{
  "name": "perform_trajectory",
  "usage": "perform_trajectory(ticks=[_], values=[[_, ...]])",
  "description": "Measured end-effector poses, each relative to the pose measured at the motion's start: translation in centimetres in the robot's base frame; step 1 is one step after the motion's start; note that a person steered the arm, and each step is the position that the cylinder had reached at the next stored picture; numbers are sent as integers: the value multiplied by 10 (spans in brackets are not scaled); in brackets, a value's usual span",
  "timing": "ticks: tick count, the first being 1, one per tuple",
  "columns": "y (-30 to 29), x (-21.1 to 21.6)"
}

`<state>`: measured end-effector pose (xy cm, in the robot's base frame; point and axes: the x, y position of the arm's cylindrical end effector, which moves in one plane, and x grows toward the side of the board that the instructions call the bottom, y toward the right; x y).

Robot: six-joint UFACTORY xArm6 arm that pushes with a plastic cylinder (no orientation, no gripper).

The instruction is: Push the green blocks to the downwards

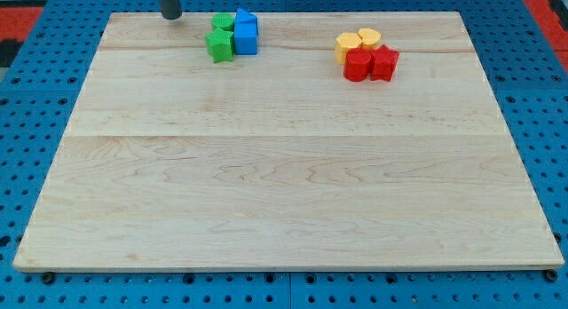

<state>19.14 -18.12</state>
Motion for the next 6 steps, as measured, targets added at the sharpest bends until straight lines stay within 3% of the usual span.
perform_trajectory(ticks=[4,6], values=[[112,2],[64,18]])
